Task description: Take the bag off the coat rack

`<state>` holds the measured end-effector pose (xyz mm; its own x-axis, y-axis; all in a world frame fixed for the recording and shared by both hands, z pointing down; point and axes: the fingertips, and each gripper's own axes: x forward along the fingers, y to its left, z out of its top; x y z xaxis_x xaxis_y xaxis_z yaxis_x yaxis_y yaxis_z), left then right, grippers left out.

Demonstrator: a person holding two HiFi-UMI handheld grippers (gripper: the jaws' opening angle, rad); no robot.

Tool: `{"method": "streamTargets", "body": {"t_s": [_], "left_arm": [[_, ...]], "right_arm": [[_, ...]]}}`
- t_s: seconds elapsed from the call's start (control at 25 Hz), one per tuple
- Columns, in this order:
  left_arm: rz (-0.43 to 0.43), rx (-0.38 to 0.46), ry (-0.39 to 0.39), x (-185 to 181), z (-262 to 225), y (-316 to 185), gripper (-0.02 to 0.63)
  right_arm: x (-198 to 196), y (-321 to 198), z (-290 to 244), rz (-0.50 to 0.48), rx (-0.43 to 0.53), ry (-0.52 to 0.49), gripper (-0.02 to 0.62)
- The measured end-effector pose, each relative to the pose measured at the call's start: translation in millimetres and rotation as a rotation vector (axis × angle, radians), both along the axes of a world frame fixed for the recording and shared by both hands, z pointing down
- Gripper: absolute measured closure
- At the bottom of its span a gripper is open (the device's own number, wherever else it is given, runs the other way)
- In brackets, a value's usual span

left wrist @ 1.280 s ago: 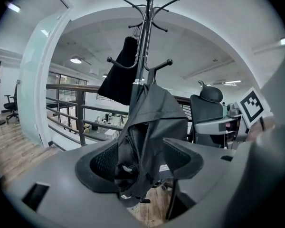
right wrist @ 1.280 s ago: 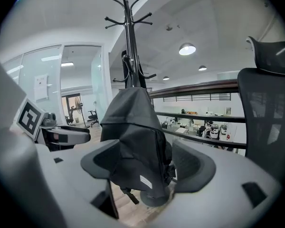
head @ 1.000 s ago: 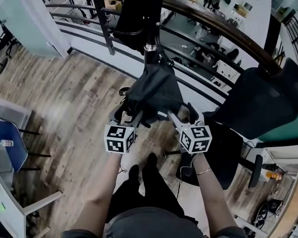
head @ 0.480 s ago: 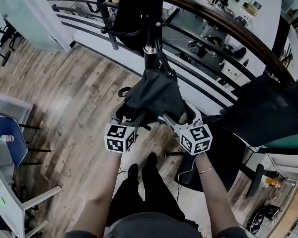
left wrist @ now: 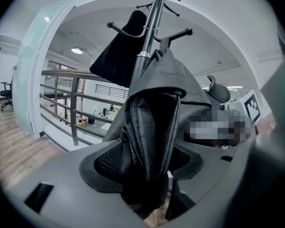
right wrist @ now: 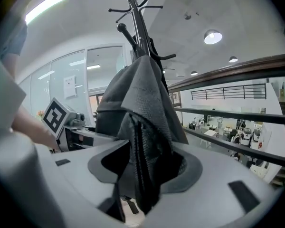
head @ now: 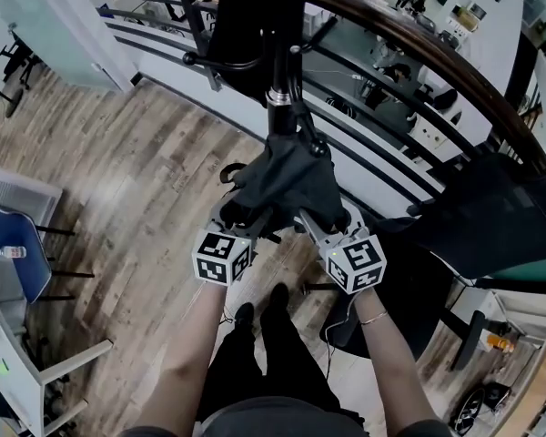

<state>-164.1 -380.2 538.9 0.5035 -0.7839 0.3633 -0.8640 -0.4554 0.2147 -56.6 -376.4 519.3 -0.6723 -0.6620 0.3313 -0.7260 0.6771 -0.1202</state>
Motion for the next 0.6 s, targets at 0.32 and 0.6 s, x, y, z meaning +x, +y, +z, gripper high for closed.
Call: {"method": "streamTargets", "body": {"t_s": [0.32, 0.6], "left_arm": [[0.035, -0.011, 0.032, 9.1, -0.2, 12.3, 0.461], [0.044, -0.005, 0.032, 6.3, -15.3, 21.8, 0.529]], "right_arm": [[-11.9, 13.1, -5.5, -0.046, 0.107, 0.117, 0.511], [-24.3, 21.4, -21.0, -0.078, 0.153, 0.177, 0.541]]}}
